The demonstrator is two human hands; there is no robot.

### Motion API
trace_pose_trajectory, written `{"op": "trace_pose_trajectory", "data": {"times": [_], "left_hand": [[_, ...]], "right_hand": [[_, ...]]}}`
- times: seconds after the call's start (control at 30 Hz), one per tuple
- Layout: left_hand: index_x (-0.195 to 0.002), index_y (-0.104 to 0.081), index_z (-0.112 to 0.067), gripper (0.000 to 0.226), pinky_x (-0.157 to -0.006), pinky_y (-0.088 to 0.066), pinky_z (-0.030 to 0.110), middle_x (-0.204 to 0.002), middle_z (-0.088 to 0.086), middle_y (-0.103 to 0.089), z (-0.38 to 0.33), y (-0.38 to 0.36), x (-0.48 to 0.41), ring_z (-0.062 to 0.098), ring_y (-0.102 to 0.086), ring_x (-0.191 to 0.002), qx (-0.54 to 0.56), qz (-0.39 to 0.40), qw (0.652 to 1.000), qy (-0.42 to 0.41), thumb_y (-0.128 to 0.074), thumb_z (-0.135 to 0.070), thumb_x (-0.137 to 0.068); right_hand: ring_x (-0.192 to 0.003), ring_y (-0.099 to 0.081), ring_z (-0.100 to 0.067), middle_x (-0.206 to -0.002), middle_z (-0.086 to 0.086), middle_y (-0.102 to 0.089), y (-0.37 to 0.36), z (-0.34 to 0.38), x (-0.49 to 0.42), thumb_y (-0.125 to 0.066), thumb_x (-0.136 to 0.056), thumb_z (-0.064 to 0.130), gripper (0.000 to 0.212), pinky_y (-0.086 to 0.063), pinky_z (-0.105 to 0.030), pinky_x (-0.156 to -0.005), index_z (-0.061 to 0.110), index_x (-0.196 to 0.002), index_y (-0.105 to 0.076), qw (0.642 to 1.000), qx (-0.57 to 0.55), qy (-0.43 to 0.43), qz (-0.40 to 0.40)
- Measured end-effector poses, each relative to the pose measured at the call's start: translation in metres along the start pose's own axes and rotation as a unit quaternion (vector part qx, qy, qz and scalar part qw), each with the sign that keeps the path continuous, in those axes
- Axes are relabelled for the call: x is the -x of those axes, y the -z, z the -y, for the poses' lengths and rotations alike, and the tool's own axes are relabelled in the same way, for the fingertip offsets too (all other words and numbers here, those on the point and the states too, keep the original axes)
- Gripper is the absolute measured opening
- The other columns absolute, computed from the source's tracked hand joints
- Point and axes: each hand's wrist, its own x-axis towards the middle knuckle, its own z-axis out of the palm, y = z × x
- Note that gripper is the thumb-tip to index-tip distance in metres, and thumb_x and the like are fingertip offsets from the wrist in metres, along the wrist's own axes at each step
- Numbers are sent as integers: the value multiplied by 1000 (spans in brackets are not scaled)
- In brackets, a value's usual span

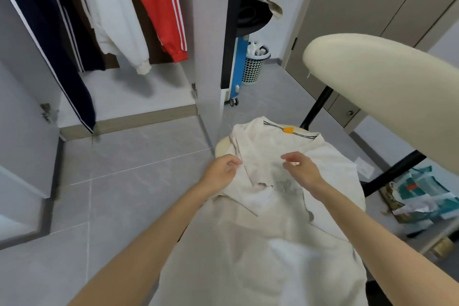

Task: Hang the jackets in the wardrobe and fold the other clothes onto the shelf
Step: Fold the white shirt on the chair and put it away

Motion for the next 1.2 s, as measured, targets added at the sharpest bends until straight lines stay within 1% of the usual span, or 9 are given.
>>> {"op": "trace_pose_trajectory", "data": {"times": [0.2,0.3,0.43,0.53,0.67,0.87,0.97,1.1,1.2], "left_hand": [[-126,-58,-10,43,-103,-36,24,-132,7,-55,28,2,-13,20,-51,-123,-63,9,997,39,-51,2,-85],[-131,-55,-12,46,-104,-35,23,-137,7,-52,32,2,-25,20,-48,-126,-77,31,996,29,-51,1,-88],[-135,-50,-13,44,-103,-35,25,-140,7,-47,30,0,-47,21,-47,-125,-100,17,995,0,-50,-3,-92],[-141,-44,-13,44,-101,-29,20,-144,7,-39,22,-2,-71,22,-43,-129,-113,-8,993,-25,-48,-8,-97],[-144,-40,-11,45,-104,-24,18,-146,9,-37,7,-8,-109,21,-39,-133,-135,2,989,-53,-43,-7,-99],[-149,-34,-16,47,-114,-17,22,-156,4,-28,3,-13,-162,18,-25,-144,-233,86,963,-105,-35,-7,-103],[-148,-34,-17,45,-111,-29,31,-149,5,-32,3,-13,-179,23,-38,-134,-276,126,948,-94,-36,-12,-103],[-118,-56,-11,24,-98,-40,39,-124,10,-45,2,-12,-191,26,-52,-110,-311,137,939,-47,-40,-19,-103],[-104,-57,-10,22,-94,-42,42,-118,9,-48,-4,-9,-193,26,-52,-103,-330,122,934,-59,-37,-19,-103]], "right_hand": [[-126,-39,-24,-136,1,-44,-68,12,-7,-66,-86,41,53,-38,-36,-99,22,-132,-47,975,192,67,93],[-115,-48,-27,-125,-3,-54,-77,7,-12,-54,-93,30,33,-43,-34,-85,16,-123,-52,954,278,109,34],[-84,-58,-30,-87,-8,-66,-43,3,-30,-45,-99,24,15,-47,-38,-68,13,-104,-55,983,131,102,-83],[-85,-57,-29,-87,-4,-62,-9,-4,-52,-45,-97,22,13,-39,-34,-66,12,-100,-54,985,29,16,-168],[-100,-57,-28,-107,-6,-63,0,-33,-69,-45,-96,21,18,-44,-33,-78,15,-108,-57,984,93,-122,-87],[-110,-54,-26,-111,-6,-57,-18,-43,-82,-59,-91,35,40,-42,-33,-91,9,-121,-57,995,65,-79,14],[-111,-54,-29,-115,-10,-60,-22,-46,-89,-53,-92,23,28,-44,-33,-89,9,-116,-57,991,92,-93,9],[-94,-57,-27,-99,-7,-65,-20,-49,-90,-45,-95,19,17,-44,-33,-75,12,-99,-59,991,116,-60,-9],[-91,-56,-25,-95,-4,-63,-16,-48,-90,-44,-97,20,15,-42,-32,-73,16,-96,-58,994,104,-36,-15]]}}
